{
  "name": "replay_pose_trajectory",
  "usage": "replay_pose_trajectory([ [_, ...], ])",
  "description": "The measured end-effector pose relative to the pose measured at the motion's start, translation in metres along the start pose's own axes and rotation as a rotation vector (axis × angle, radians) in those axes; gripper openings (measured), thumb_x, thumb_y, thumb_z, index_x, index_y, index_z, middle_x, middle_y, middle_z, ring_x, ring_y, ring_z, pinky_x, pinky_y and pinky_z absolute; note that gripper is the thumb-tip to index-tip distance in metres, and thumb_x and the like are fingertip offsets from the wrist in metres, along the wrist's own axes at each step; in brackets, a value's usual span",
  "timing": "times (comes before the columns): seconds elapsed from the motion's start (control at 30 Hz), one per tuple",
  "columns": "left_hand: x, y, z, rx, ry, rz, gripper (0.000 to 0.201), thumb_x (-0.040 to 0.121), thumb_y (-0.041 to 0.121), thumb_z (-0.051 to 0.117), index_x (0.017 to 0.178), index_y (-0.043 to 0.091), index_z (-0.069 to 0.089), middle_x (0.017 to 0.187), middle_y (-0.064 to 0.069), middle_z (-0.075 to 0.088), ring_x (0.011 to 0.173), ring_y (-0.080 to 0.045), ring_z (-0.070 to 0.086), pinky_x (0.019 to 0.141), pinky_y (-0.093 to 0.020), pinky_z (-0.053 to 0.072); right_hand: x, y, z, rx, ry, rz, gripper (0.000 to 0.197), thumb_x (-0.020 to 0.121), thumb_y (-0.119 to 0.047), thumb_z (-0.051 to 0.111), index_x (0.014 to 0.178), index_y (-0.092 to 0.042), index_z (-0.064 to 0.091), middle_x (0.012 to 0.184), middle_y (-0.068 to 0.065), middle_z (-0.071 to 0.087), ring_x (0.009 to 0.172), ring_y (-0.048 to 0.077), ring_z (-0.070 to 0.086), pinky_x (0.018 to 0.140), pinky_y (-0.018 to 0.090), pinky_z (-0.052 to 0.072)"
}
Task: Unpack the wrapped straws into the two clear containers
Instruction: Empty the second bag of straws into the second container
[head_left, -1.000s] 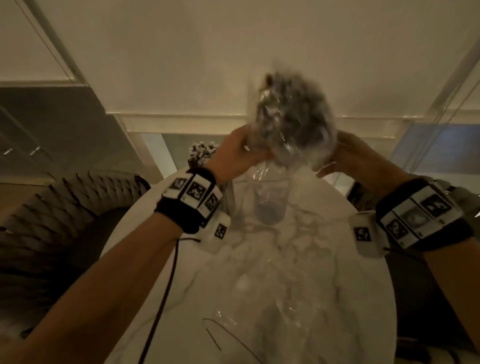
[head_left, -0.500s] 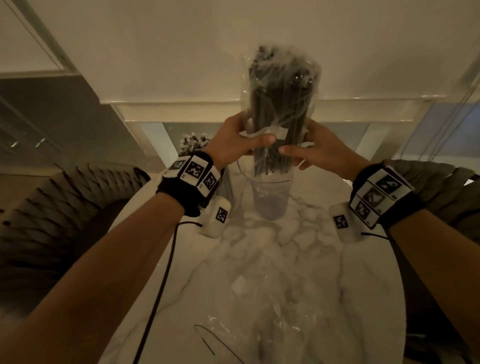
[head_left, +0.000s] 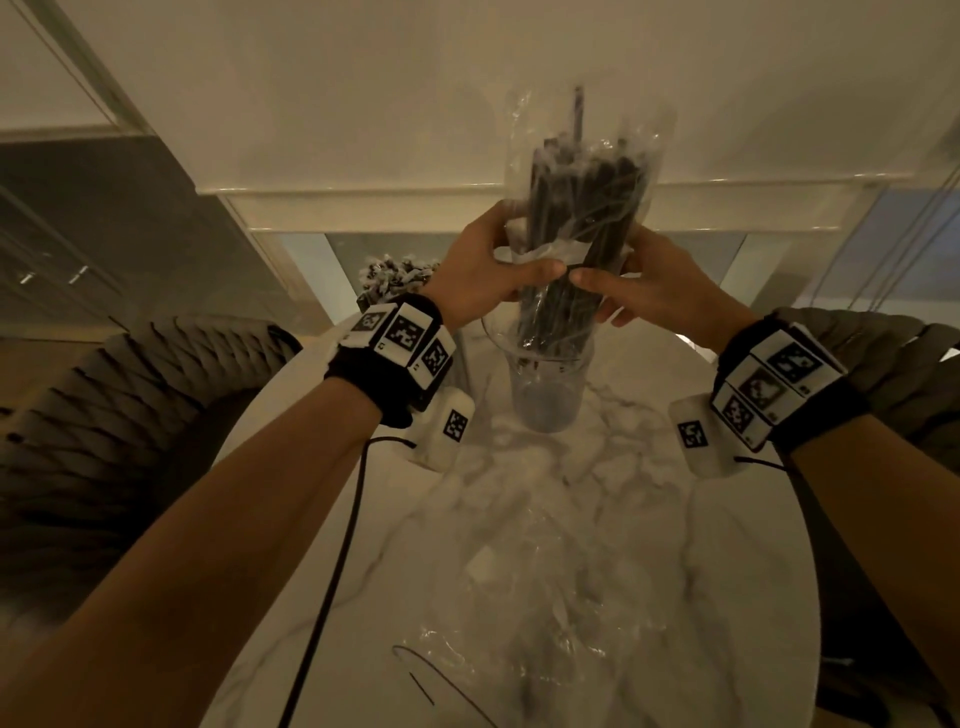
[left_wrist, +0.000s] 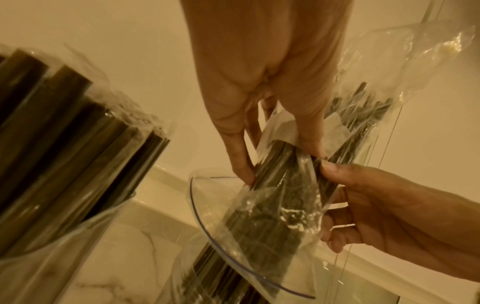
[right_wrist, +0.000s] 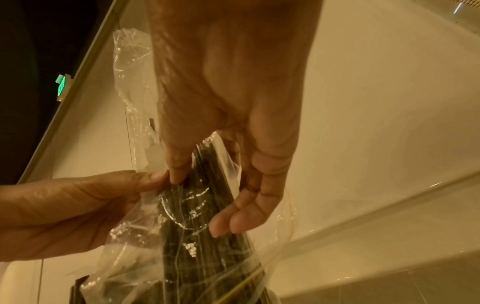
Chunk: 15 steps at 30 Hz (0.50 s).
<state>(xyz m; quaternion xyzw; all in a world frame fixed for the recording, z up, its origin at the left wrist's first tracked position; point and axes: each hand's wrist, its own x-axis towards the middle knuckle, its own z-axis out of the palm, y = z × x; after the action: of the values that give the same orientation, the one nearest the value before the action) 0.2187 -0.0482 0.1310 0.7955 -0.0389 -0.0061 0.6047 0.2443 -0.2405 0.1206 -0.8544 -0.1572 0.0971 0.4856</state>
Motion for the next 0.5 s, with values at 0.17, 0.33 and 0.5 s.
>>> replay_pose_trajectory([
  [0.17, 0.0010, -0.0008, 0.0021, 0.034, 0.007, 0.019, 0.048, 0.079, 0.020, 0.075, 0.119, 0.023, 0.049, 0.121, -0.016, 0.058, 0.107, -0.027, 0.063, 0.074, -0.041, 0.061, -0.0006, 0.0027, -0.0012, 0.042, -0.001, -0.005, 0.049, 0.083, -0.037, 0.066, 0.127, -0.024, 0.048, 0.100, 0.007, 0.069, 0.070, 0.023, 0.072, 0.064, 0.036, 0.060],
  [0.33, 0.0000, -0.0007, -0.0048, 0.081, 0.024, 0.080, 0.059, 0.077, 0.020, 0.076, 0.128, 0.016, 0.046, 0.121, -0.010, 0.060, 0.107, -0.023, 0.062, 0.071, -0.042, 0.061, 0.0021, 0.0018, 0.0038, 0.067, 0.011, -0.016, 0.050, 0.083, -0.037, 0.067, 0.127, -0.023, 0.048, 0.096, 0.008, 0.071, 0.066, 0.022, 0.073, 0.061, 0.035, 0.059],
  [0.5, 0.0003, 0.0011, -0.0064, 0.146, 0.044, 0.131, 0.061, 0.073, 0.027, 0.079, 0.124, 0.018, 0.047, 0.119, 0.000, 0.061, 0.113, -0.018, 0.059, 0.084, -0.045, 0.058, 0.0035, -0.0004, 0.0057, 0.052, -0.002, -0.019, 0.052, 0.080, -0.044, 0.067, 0.125, -0.027, 0.047, 0.096, 0.003, 0.072, 0.066, 0.019, 0.073, 0.062, 0.035, 0.060],
])
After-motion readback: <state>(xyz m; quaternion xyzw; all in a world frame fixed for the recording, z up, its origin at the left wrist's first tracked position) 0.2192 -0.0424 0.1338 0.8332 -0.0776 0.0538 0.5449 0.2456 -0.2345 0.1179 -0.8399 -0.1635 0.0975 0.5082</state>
